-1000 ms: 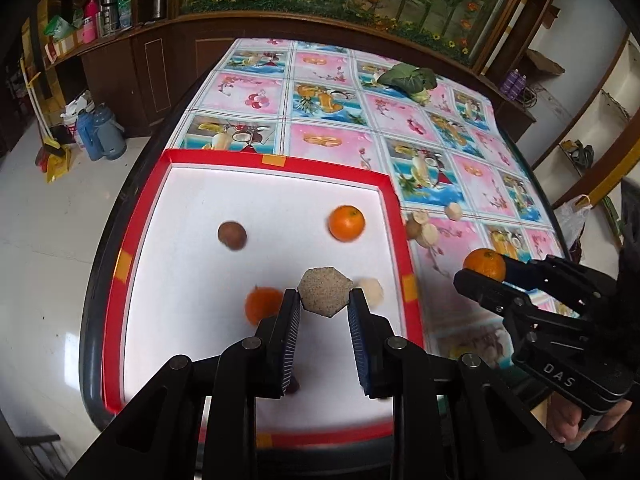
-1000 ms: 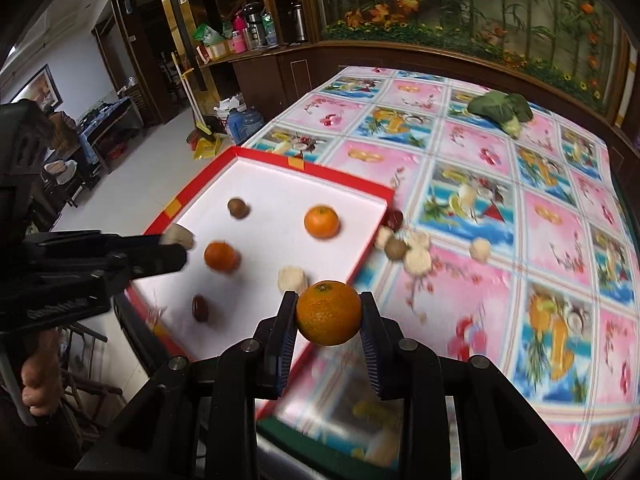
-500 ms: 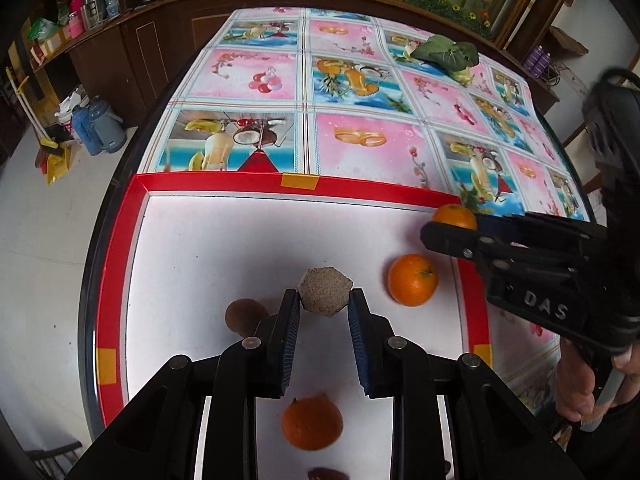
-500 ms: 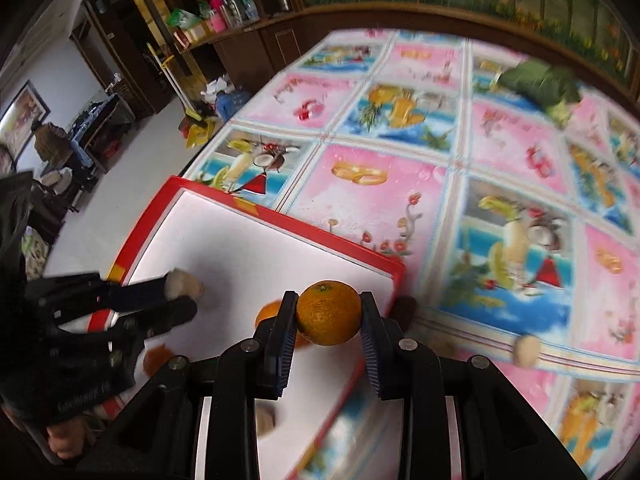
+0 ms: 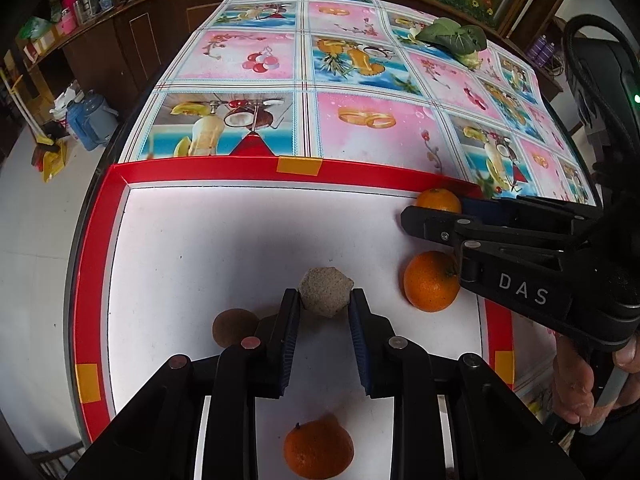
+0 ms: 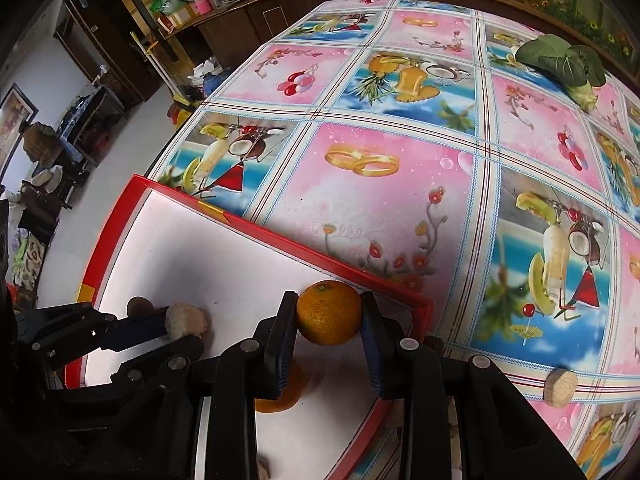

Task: Organize fruits
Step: 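Carry the beige piece and orange into the tray and open both tools, then move both open tools back over the pieces beside the tray, then grasp a beige round piece with the left tool while the right tool grasps another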

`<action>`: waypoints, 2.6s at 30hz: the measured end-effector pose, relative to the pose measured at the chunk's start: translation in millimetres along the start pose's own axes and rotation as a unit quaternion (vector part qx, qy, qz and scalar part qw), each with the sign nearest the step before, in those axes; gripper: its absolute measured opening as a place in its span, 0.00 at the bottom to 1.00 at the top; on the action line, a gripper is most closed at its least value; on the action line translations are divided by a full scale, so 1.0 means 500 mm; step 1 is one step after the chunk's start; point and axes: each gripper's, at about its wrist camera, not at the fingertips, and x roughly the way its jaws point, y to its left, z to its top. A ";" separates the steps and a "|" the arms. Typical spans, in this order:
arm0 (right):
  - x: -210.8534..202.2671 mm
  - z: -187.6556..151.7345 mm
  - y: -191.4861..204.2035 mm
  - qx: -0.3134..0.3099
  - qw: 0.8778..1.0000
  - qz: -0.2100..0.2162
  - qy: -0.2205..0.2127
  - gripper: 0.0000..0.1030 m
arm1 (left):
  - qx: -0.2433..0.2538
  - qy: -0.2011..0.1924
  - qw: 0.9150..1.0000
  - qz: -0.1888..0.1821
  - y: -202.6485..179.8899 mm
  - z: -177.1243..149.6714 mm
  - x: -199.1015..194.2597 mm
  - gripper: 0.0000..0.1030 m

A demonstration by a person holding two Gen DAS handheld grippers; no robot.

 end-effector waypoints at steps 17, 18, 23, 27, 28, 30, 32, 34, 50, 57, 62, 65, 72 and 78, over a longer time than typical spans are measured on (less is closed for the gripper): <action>-0.250 -0.124 -0.094 0.068 0.992 0.002 -0.109 0.59 | 0.007 -0.084 0.996 -0.042 -0.084 -0.115 -0.177 0.59; -0.261 -0.149 -0.108 0.077 0.991 -0.008 -0.112 0.59 | 0.012 -0.082 0.995 -0.047 -0.094 -0.127 -0.180 0.59; -0.278 -0.271 -0.165 0.107 0.988 -0.052 -0.103 0.60 | 0.054 -0.052 0.996 -0.057 -0.177 -0.180 -0.163 0.59; -0.270 -0.338 -0.195 0.120 0.987 -0.066 -0.080 0.60 | 0.071 -0.033 0.995 -0.054 -0.229 -0.191 -0.151 0.58; -0.273 -0.350 -0.199 0.122 0.987 -0.066 -0.082 0.60 | 0.073 -0.030 0.995 -0.052 -0.241 -0.190 -0.149 0.58; -0.287 -0.381 -0.214 0.130 0.985 -0.059 -0.095 0.63 | 0.080 -0.029 0.995 -0.048 -0.262 -0.185 -0.148 0.58; -0.301 -0.398 -0.228 0.137 0.983 -0.052 -0.109 0.63 | 0.083 -0.026 0.995 -0.042 -0.279 -0.172 -0.141 0.58; -0.312 -0.408 -0.241 0.138 0.982 -0.046 -0.119 0.64 | 0.085 -0.022 0.995 -0.042 -0.294 -0.153 -0.133 0.58; -0.297 -0.408 -0.322 0.153 0.982 -0.024 -0.110 0.64 | 0.101 0.006 0.994 0.032 -0.377 0.008 0.036 0.50; -0.291 -0.407 -0.350 0.166 0.980 -0.022 -0.109 0.64 | 0.104 0.028 0.993 0.057 -0.395 0.048 0.075 0.48; -0.292 -0.403 -0.353 0.167 0.979 -0.020 -0.111 0.64 | 0.121 0.028 0.989 0.075 -0.408 0.056 0.086 0.45; -0.292 -0.403 -0.351 0.166 0.980 -0.021 -0.110 0.64 | 0.123 0.028 0.990 0.071 -0.410 0.046 0.076 0.42; -0.292 -0.399 -0.350 0.168 0.979 -0.020 -0.112 0.64 | 0.118 0.032 0.991 0.051 -0.395 0.006 0.052 0.42; -0.288 -0.393 -0.335 0.157 0.981 -0.016 -0.109 0.64 | 0.072 0.050 0.994 0.059 -0.369 0.026 0.102 0.37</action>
